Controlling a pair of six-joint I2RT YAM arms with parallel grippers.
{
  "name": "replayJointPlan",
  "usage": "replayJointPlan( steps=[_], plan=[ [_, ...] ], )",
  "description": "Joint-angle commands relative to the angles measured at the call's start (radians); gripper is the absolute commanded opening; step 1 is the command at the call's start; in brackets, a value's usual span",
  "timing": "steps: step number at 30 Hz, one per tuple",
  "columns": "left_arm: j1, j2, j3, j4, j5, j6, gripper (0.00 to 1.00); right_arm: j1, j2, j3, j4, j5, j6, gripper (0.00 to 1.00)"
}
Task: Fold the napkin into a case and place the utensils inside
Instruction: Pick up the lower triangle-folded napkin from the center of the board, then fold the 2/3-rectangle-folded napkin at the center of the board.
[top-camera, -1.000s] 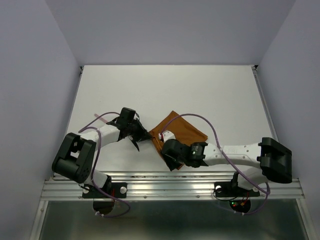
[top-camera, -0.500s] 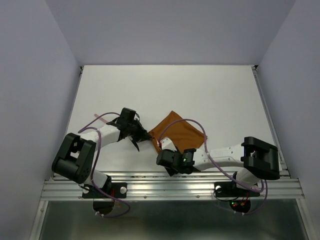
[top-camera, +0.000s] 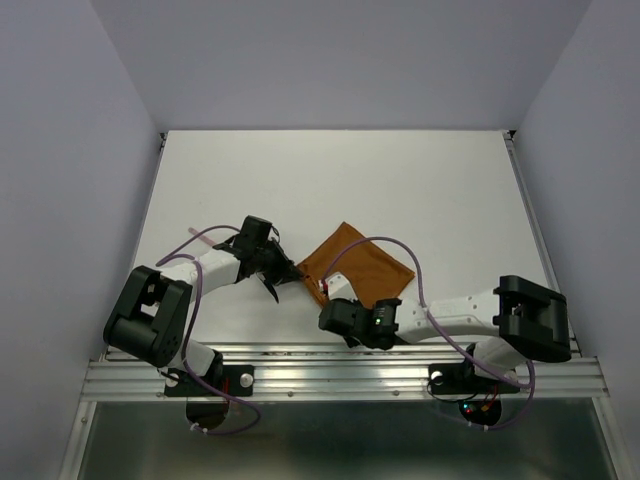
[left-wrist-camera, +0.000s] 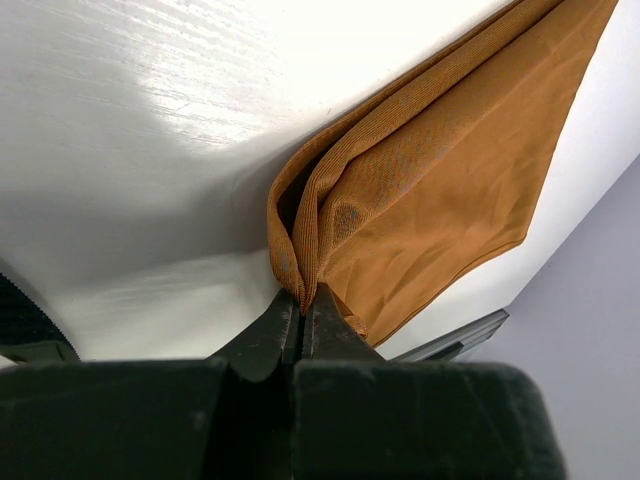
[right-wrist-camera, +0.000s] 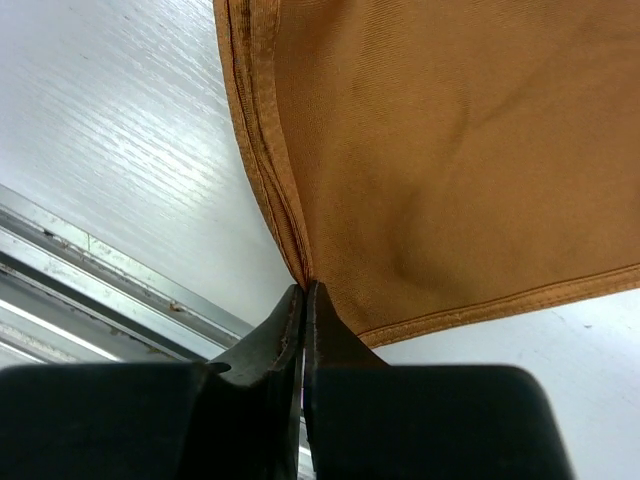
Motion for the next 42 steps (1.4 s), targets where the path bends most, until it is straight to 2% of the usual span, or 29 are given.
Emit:
replayJointPlan(
  steps=[1,8,15,25,36,42],
  plan=[
    [-0.005,-0.016,0.040,-0.027,-0.011,-0.003,0.00,-0.007,-0.099,-0.028,0.031,0.028,-0.042,0.01],
    [-0.007,0.007,0.109,-0.090,-0.052,0.012,0.00,-0.080,-0.255,-0.119,0.093,-0.147,-0.092,0.01],
    [-0.011,0.061,0.175,-0.150,-0.077,0.056,0.00,-0.185,-0.335,-0.143,0.123,-0.334,-0.089,0.01],
    [-0.025,0.088,0.218,-0.207,-0.083,0.063,0.00,-0.312,-0.325,-0.157,0.143,-0.595,-0.040,0.01],
    [-0.043,0.131,0.290,-0.288,-0.104,0.067,0.00,-0.453,-0.303,-0.248,0.293,-0.952,0.041,0.01],
    [-0.048,0.151,0.347,-0.329,-0.150,0.092,0.00,-0.539,-0.265,-0.272,0.348,-1.092,0.093,0.01]
  ],
)
